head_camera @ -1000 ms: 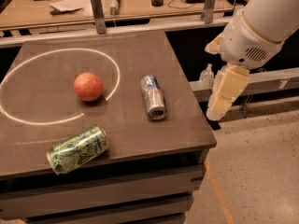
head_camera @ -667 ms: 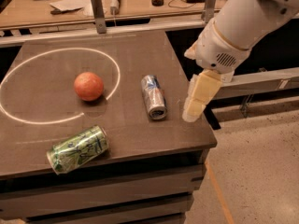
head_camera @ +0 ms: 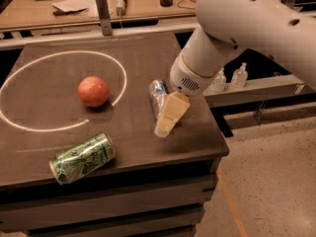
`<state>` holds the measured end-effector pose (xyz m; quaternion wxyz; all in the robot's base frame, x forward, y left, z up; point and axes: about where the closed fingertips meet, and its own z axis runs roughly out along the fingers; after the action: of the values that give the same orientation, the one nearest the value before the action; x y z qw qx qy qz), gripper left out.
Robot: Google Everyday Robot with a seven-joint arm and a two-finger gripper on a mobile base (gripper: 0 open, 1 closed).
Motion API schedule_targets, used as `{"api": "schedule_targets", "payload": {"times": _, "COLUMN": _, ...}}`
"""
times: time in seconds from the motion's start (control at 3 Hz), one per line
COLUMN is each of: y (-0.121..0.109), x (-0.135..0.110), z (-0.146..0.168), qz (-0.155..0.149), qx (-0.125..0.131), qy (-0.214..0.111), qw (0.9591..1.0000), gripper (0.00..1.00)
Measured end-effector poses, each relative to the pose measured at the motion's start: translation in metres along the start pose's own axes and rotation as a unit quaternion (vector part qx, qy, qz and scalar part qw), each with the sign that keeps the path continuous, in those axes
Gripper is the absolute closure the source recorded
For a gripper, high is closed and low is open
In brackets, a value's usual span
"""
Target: Move redbull can near apple
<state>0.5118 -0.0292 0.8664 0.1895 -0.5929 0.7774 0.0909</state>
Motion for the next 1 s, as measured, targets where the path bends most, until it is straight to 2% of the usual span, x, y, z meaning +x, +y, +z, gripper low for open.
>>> {"api": "schedule_targets", "payload": {"times": 0.33, "y": -0.0021, "x": -0.0023, "z": 0.0215, "qz": 0.036, "qx": 0.003, "qy": 0.015, "qw": 0.9992, "gripper": 0.01}}
{"api": "schedule_targets", "payload": {"times": 0.67, "y": -0.0021, "x": -0.0051, "z": 0.0280, "qz": 0.069, "qx": -0.005, "qy": 0.029, "qw": 0.9972, "gripper": 0.32}}
{"api": "schedule_targets", "payload": {"times": 1.0, "y": -0.0031, "x": -0.0075, "z": 0.0304, "qz": 0.081, "qx": -0.011, "qy": 0.034, "qw": 0.9961, "gripper": 0.56}}
